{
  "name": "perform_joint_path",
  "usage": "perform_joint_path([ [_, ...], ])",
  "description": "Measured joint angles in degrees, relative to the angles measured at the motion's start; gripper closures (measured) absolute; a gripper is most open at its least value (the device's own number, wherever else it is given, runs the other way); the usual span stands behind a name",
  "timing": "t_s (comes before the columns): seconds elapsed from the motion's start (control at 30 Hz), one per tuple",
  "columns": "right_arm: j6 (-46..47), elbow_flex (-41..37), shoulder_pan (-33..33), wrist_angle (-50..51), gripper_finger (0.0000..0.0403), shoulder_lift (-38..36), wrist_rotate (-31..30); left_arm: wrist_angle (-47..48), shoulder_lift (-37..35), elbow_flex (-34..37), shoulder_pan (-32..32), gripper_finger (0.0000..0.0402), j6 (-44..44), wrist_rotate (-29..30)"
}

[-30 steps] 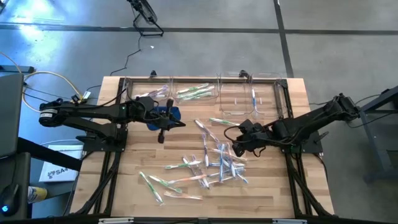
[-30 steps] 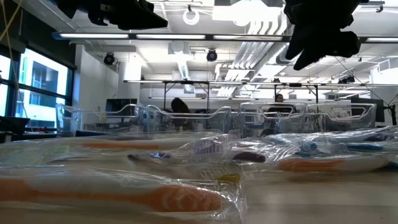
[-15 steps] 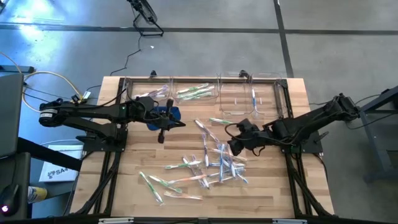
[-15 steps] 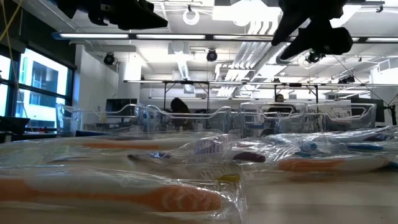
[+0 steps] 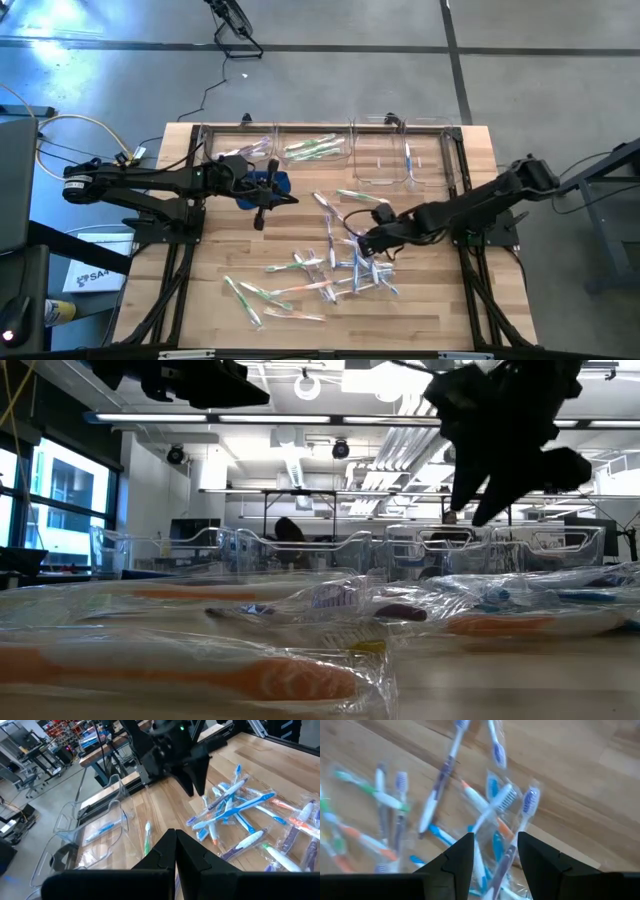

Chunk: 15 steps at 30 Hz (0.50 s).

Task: Pick & Place Toothbrushes
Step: Put the violet toothbrush into the left transparent bin

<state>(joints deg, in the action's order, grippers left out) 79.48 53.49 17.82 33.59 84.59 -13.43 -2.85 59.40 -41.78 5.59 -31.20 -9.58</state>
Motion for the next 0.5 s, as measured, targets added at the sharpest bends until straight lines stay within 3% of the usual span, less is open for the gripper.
perform_joint_path([
  [0.5, 1.8, 0.0, 0.0, 0.9, 0.0256, 5.1, 0.3, 0.0, 0.0, 0.0, 0.0, 0.0401, 0.0, 0.0],
])
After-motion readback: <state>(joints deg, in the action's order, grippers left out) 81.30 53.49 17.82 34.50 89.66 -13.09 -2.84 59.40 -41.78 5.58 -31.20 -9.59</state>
